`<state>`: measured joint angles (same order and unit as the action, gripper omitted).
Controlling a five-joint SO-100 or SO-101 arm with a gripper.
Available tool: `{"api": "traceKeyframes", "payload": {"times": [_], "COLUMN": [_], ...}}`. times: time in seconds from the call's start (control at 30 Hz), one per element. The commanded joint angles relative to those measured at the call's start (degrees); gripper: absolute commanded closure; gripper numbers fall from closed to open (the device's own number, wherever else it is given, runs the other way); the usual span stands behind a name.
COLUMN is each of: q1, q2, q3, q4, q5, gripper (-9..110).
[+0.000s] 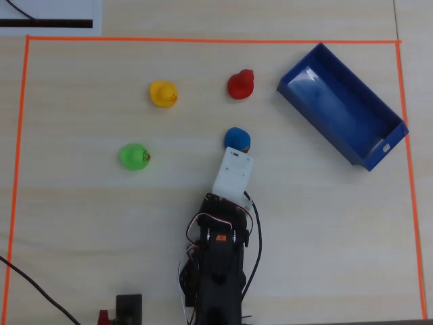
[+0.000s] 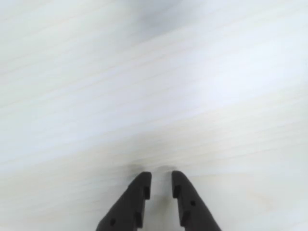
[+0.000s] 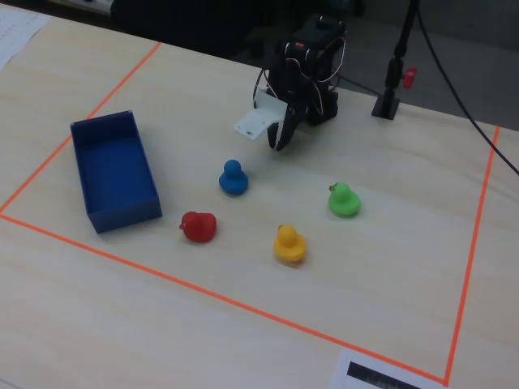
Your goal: Grasp yellow duck and put it into box.
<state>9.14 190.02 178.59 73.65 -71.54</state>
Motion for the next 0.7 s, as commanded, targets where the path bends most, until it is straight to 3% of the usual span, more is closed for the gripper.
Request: {"api": "traceKeyframes", "payload": {"times": [0.0,0.4,0.67], "q1": [0.26,0.0,-2.11], "q2": [-0.44,-0.53,-21.97], "q3": [-0.35,-3.96,-31.82], "q4": [1.14,1.58,0.53], "q5": [0.18,-2.11,1.76], "gripper": [99,100,74]}}
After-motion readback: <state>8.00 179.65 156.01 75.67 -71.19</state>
